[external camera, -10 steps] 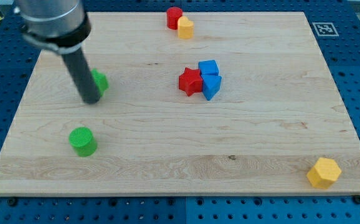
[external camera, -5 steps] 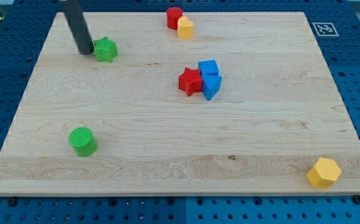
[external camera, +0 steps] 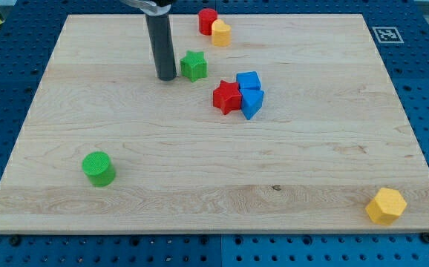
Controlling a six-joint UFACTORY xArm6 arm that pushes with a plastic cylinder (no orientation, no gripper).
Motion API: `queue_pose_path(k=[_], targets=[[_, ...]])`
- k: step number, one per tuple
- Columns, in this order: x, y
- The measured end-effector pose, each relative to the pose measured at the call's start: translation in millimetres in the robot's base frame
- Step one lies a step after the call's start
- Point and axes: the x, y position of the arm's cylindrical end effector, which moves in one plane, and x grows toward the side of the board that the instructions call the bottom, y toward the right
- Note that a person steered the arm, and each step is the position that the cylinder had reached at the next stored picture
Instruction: Place the green star right to the red circle
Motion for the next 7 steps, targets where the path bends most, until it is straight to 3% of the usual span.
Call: queue_pose_path(k=[2,4,5,7], targets=[[-52.4,115.7],[-39.9,138.0],[-42.0,176.2],[-96.6,172.3]])
